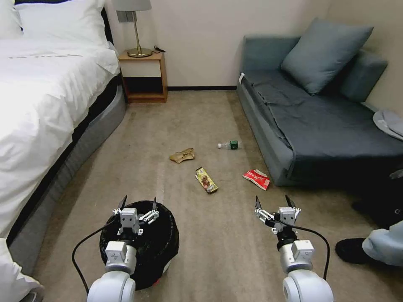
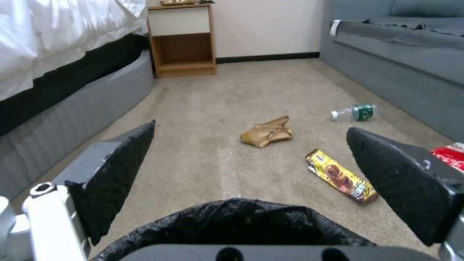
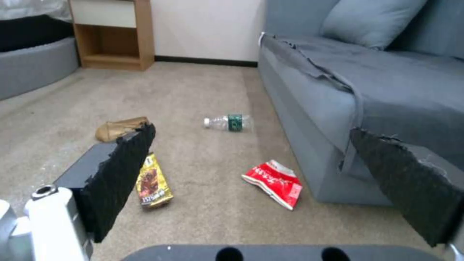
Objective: Pick up the trash bin, then pick up the garbage on the floor and place it into the trash bin.
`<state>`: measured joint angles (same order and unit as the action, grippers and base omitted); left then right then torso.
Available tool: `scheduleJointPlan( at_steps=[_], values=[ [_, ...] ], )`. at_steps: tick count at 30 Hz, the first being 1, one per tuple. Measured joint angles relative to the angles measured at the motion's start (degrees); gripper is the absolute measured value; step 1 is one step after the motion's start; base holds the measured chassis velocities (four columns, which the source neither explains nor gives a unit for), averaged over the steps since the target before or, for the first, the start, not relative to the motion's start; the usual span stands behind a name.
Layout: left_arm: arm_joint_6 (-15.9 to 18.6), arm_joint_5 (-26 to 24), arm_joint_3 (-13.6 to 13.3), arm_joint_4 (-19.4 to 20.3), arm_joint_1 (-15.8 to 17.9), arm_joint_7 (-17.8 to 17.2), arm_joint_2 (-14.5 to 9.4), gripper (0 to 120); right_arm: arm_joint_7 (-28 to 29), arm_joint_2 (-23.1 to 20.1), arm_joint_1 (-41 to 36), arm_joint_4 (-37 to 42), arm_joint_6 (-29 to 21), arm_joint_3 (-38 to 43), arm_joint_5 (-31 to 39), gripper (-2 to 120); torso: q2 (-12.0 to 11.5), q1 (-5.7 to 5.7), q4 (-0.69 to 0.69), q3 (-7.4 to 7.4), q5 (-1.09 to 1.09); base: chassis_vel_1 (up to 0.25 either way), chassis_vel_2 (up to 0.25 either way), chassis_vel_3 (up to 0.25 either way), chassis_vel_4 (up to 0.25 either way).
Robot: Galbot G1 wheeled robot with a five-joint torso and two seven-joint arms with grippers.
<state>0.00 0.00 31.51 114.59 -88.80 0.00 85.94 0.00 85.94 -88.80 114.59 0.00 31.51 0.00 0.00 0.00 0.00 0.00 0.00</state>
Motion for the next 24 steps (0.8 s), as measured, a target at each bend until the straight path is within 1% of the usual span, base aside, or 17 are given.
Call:
scheduleJointPlan(
  at_steps=[24],
  values=[
    [0.0,0.0,0.0,0.0,0.0,0.0,0.0,100,0.0,0.0,0.0,0.0,0.0,0.0,0.0,100,0.0,0.00,0.00,0.00,0.00,0.000,0.000,0.000,0.000]
  ],
)
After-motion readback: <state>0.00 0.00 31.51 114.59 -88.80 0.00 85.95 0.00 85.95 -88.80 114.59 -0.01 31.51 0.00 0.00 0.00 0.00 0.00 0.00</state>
